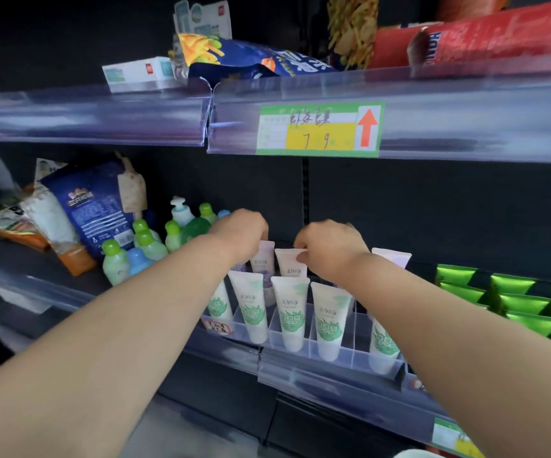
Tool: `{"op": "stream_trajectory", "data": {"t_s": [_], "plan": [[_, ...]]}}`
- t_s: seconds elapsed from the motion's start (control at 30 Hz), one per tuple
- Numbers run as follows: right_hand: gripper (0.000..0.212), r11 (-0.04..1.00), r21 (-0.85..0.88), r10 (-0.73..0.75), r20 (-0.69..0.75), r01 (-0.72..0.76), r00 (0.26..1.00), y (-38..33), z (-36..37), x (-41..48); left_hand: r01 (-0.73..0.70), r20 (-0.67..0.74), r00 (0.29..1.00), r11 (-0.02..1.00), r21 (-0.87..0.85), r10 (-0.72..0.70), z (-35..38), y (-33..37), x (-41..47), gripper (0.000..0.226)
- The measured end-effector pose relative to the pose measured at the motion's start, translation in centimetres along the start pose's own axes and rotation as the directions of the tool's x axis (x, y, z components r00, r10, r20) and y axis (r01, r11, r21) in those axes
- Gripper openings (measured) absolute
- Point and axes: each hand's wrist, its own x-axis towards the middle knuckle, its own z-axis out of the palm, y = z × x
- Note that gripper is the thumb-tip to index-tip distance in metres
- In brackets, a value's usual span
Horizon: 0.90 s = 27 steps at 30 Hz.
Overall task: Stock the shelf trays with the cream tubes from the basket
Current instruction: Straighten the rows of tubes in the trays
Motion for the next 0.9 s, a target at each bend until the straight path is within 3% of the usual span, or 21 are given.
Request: {"op": "stream_trajectory", "data": {"t_s": [0.2, 0.67, 0.9], "plan": [[0.013, 0.987, -0.141, 0.056, -0.106, -0.07, 0.993, 0.3, 0.7, 0.9, -0.029, -0.079, 0.996, 0.999, 0.024, 0.031, 0.8, 0.4, 1.2, 0.024], [0.022, 0.991, -0.094, 0.084, -0.068, -0.091, 0.994, 0.8, 1.0, 0.3, 0.006, -0.056, 0.998, 1.0, 0.011, -0.006, 0.8, 0.5, 0.8, 0.026], [0.026, 0.999, -0.013, 0.04, -0.138, -0.042, 0.99, 0.0, 0.0, -0.1, 0.085, -0.087, 0.993, 0.995, 0.045, -0.081, -0.3, -1.4, 0.1, 0.043]]}}
